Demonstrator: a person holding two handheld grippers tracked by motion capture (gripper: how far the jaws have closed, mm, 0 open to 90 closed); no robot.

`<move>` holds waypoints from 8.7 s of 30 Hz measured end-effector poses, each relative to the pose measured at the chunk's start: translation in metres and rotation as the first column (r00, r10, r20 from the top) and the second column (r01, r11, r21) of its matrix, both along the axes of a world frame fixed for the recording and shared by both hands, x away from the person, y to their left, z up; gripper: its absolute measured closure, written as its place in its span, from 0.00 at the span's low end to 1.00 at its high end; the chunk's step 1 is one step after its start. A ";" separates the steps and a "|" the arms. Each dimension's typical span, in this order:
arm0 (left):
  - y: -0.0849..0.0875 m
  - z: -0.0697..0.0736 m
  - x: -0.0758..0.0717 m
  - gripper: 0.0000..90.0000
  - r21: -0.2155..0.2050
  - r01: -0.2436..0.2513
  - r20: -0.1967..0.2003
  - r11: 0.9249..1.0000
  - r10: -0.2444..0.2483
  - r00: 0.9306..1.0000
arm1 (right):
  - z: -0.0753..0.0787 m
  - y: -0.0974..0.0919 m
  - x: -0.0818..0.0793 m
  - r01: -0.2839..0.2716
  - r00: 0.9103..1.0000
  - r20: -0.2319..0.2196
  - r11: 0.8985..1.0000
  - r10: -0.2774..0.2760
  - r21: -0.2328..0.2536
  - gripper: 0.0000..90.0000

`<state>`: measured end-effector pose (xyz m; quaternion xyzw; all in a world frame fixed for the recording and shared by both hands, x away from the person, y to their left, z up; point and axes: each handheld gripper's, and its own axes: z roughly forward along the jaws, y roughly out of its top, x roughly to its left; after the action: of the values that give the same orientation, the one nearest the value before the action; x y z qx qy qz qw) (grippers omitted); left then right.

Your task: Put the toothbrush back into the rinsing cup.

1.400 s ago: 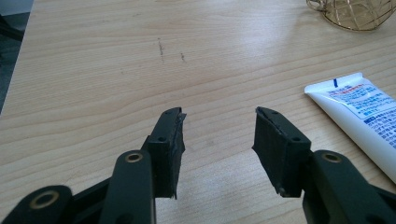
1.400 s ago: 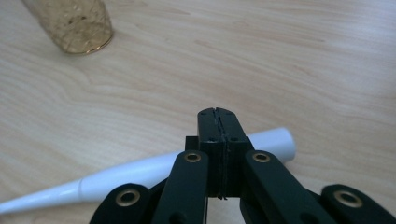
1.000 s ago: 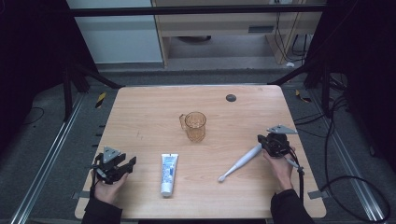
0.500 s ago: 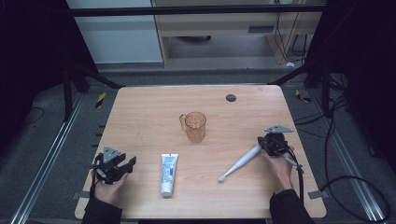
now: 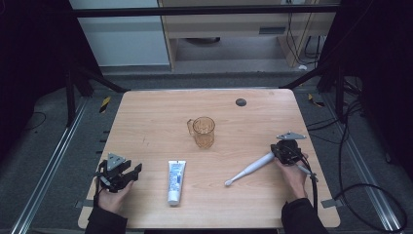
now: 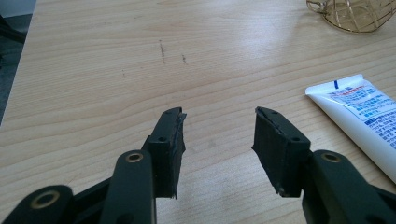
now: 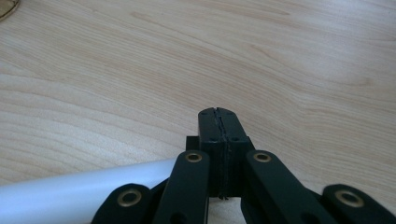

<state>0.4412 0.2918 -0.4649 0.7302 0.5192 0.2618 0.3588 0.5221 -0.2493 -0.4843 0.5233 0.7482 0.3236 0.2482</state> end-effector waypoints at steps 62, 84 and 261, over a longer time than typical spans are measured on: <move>0.003 0.001 -0.001 0.55 -0.019 -0.008 -0.005 1.000 0.007 1.000 | 0.004 -0.003 -0.074 -0.086 0.995 -0.044 0.996 0.085 -0.034 1.00; 0.003 0.001 -0.001 0.55 -0.019 -0.008 -0.005 1.000 0.008 1.000 | 0.004 0.003 -0.089 -0.115 0.992 -0.055 0.993 0.113 -0.031 1.00; 0.000 -0.004 0.006 0.49 0.021 0.011 -0.041 1.000 -0.010 0.999 | 0.097 0.059 -0.002 -0.119 0.992 0.071 0.978 0.109 0.170 0.75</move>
<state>0.4472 0.2919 -0.4687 0.7420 0.5197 0.2501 0.3417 0.5205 -0.1907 -0.3877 0.4890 0.7380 0.4172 0.2053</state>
